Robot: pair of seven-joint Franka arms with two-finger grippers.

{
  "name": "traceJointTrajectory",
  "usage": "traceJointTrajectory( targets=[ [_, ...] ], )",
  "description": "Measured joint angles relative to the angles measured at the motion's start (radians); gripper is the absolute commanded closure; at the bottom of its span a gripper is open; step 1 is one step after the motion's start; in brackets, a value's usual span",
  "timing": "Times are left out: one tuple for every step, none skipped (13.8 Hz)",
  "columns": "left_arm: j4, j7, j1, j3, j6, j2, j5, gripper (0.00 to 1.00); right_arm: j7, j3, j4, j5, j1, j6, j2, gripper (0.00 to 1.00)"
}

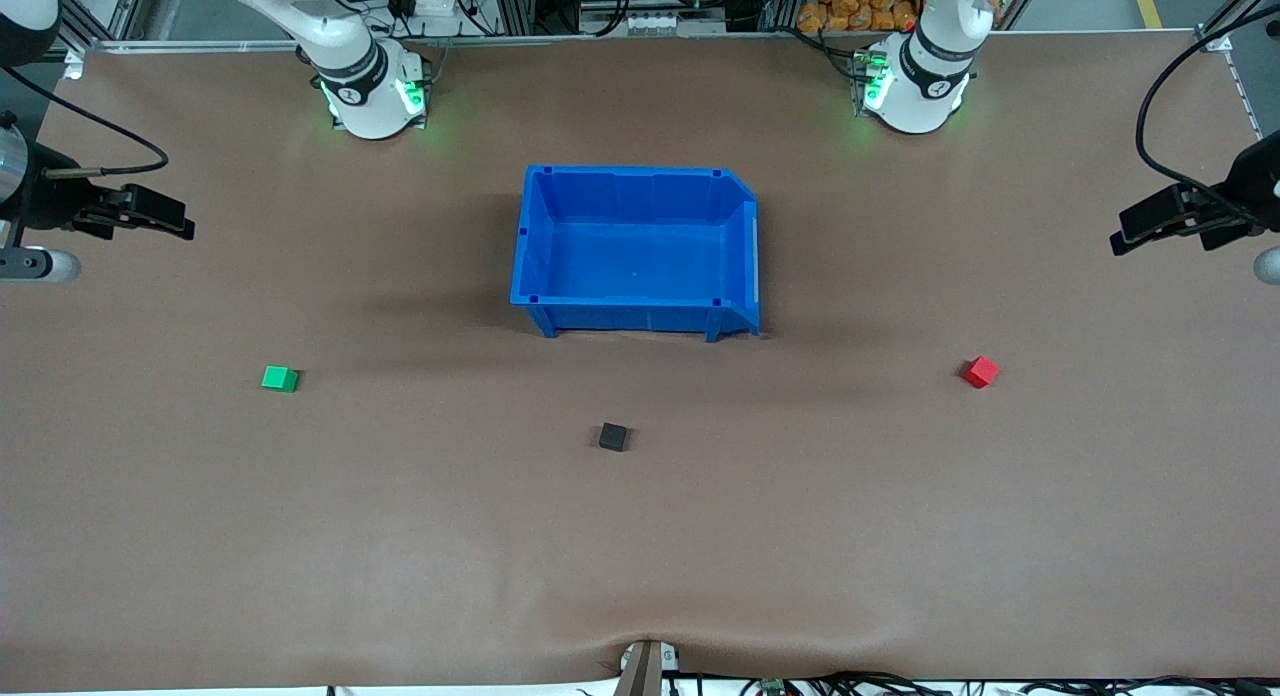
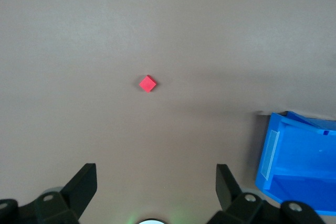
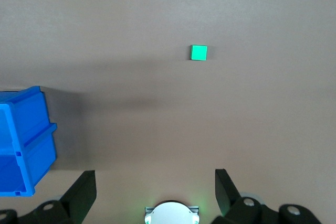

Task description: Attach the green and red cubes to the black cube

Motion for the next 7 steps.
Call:
traceJointTrajectory(
  targets=[
    [0.0, 0.0, 0.0, 0.0, 0.0, 0.006, 0.0, 0.0, 0.0, 0.0, -0.003, 0.0, 0.0, 0.001, 0.0, 0.0],
    [0.0, 0.0, 0.0, 0.0, 0.0, 0.01, 0.0, 0.0, 0.0, -0.001, -0.006, 0.0, -0.001, 0.003, 0.0, 0.0],
    [0.0, 0.0, -0.001, -0.001, 0.0, 0.012, 0.0, 0.0, 0.0, -0.001, -0.008, 0.0, -0.001, 0.007, 0.0, 0.0],
    [-0.001, 0.0, -0.001, -0.001, 0.0, 0.016, 0.0, 0.0, 0.0, -0.001, -0.012, 0.0, -0.001, 0.012, 0.0, 0.0],
    [-0.003, 0.0, -0.001, -0.001, -0.001, 0.024, 0.0, 0.0, 0.0, -0.001, -0.019, 0.0, -0.001, 0.019, 0.0, 0.0],
    [-0.004, 0.0, -0.001, -0.001, -0.001, 0.036, 0.0, 0.0, 0.0, -0.001, -0.026, 0.0, -0.001, 0.024, 0.0, 0.0],
    [-0.005, 0.0, 0.0, 0.0, -0.001, 0.051, 0.0, 0.0, 0.0, -0.001, -0.031, 0.0, -0.001, 0.027, 0.0, 0.0]
  ],
)
